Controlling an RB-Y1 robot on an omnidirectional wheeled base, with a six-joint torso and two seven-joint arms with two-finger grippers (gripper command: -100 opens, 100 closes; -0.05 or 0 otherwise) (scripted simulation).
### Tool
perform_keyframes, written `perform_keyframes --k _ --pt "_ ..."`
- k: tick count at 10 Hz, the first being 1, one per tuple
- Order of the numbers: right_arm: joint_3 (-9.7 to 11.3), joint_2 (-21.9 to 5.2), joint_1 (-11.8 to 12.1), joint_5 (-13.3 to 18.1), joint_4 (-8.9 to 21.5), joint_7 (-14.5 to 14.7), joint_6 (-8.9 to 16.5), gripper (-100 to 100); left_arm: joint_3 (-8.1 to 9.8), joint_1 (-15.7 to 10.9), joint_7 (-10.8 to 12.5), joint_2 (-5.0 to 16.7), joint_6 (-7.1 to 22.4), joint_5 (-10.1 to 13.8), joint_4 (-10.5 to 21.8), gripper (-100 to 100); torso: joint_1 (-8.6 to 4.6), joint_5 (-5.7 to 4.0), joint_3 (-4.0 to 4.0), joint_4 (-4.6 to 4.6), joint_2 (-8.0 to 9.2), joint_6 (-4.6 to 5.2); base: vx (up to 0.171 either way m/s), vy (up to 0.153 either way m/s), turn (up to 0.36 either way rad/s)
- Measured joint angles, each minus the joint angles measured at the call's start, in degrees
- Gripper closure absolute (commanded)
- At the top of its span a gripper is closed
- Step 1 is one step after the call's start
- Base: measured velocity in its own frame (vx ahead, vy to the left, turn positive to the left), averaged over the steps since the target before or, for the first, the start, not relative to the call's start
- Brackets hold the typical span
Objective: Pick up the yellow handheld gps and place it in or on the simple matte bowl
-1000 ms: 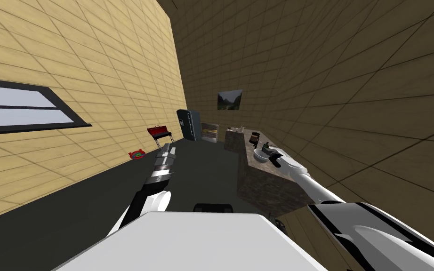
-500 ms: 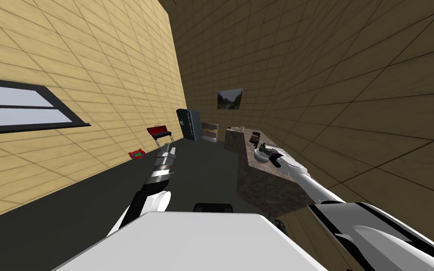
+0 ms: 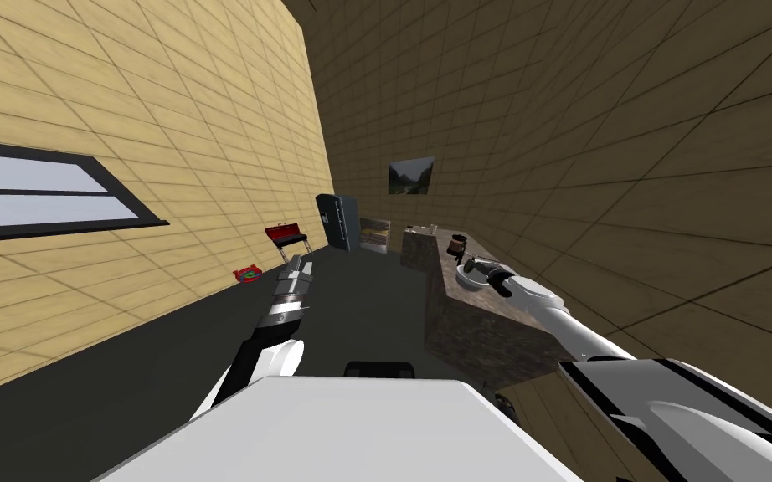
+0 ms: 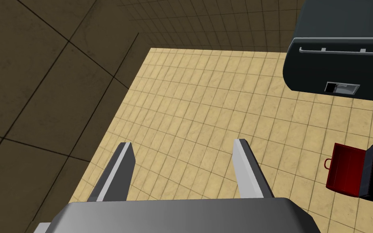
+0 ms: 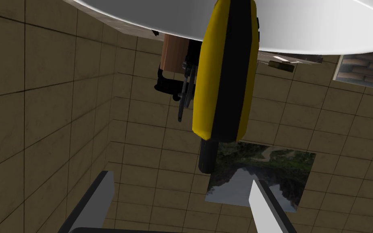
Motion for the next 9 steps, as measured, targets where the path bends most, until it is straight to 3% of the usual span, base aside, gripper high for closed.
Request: perform_keyframes --k 3,5,6,9 --pt "2.4 -4.5 0.4 -2.5 0.0 -2.5 -1.0 -100 0.0 0.0 0.0 0.0 0.0 0.0 0.0 0 -0.01 0.0 0.01 0.0 0.02 0.01 0.01 0.055 0.022" --pt "1.3 -5.6 -0.5 -2.7 2.7 -2.1 -3.8 -100 0.0 0.0 0.0 0.0 0.0 0.0 0.0 0 -0.05 -0.01 0.02 0.01 0.04 0.0 0.004 0.034 0.013" --pt "1.3 -5.7 -0.5 -2.8 2.7 -2.2 -3.9 0 0.0 0.0 0.0 0.0 0.0 0.0 0.0 0 -0.13 -0.04 0.02 0.0 0.04 0.0 0.0 0.0 0.0" --pt "1.3 -5.7 -0.5 -2.8 2.7 -2.2 -3.9 0 0.01 0.0 0.0 0.0 0.0 0.0 0.0 0 -0.23 -0.07 0.02 0.0 0.05 0.01 0.0 0.0 0.0"
